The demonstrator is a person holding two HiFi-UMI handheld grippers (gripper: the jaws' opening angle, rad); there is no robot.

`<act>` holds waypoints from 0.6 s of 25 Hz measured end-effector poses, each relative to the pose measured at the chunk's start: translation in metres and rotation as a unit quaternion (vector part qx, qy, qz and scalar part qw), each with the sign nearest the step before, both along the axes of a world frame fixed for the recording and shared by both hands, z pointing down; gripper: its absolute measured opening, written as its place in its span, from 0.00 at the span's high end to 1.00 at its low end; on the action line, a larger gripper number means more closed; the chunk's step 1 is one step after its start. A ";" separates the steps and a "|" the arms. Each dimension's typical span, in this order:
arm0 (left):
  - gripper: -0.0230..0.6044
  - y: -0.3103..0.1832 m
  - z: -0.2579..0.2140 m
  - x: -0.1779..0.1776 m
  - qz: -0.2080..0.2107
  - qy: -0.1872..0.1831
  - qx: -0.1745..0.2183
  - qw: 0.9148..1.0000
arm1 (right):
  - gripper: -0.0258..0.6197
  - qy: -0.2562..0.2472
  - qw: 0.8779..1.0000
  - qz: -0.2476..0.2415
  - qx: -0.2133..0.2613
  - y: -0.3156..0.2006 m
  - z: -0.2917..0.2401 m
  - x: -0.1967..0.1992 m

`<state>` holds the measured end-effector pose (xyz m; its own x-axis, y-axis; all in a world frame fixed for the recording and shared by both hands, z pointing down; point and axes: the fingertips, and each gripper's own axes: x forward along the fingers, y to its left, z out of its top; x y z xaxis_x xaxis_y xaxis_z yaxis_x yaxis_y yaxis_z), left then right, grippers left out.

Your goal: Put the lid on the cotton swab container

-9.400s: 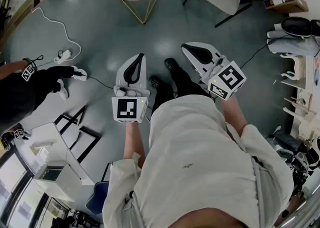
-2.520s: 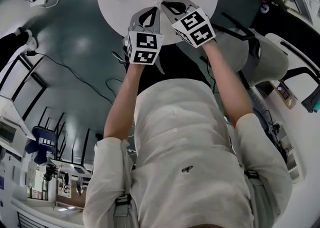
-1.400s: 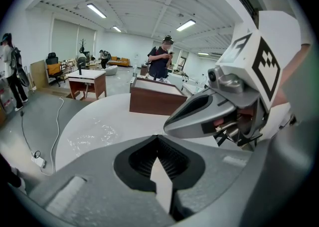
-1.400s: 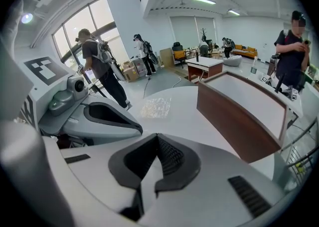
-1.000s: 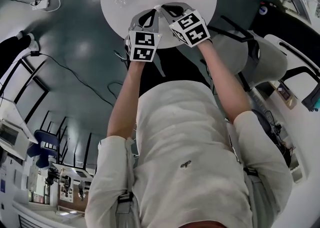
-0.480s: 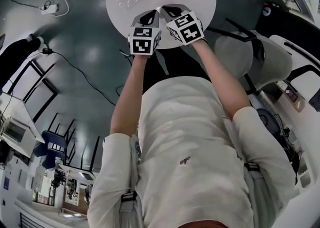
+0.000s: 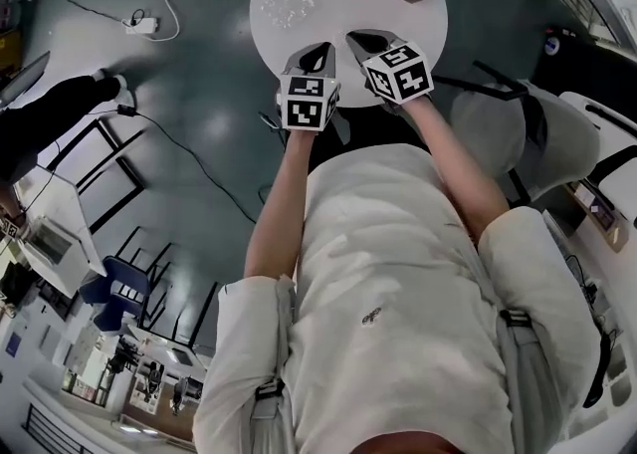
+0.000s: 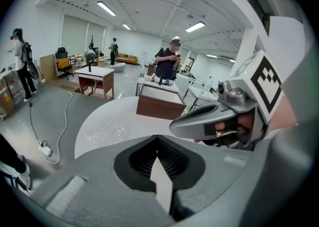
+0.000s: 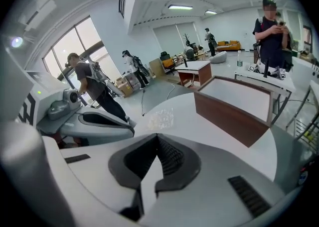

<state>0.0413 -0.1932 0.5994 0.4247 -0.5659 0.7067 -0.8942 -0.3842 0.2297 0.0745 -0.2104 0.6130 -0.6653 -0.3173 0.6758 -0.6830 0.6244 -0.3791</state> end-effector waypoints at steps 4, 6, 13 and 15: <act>0.95 0.008 -0.016 -0.009 0.000 -0.005 0.012 1.000 | 0.95 -0.005 1.000 -0.008 0.007 0.009 -0.012 -0.002; 0.95 0.012 -0.024 -0.017 0.005 -0.008 0.017 1.000 | 0.95 -0.010 1.000 -0.002 0.009 0.012 -0.021 -0.004; 0.95 0.021 -0.040 -0.036 0.030 -0.010 0.034 0.999 | 0.95 -0.005 0.999 0.032 0.029 0.020 -0.044 -0.006; 0.95 0.026 -0.045 -0.038 0.043 -0.005 0.038 0.998 | 0.95 0.000 0.998 0.046 0.036 0.025 -0.052 -0.004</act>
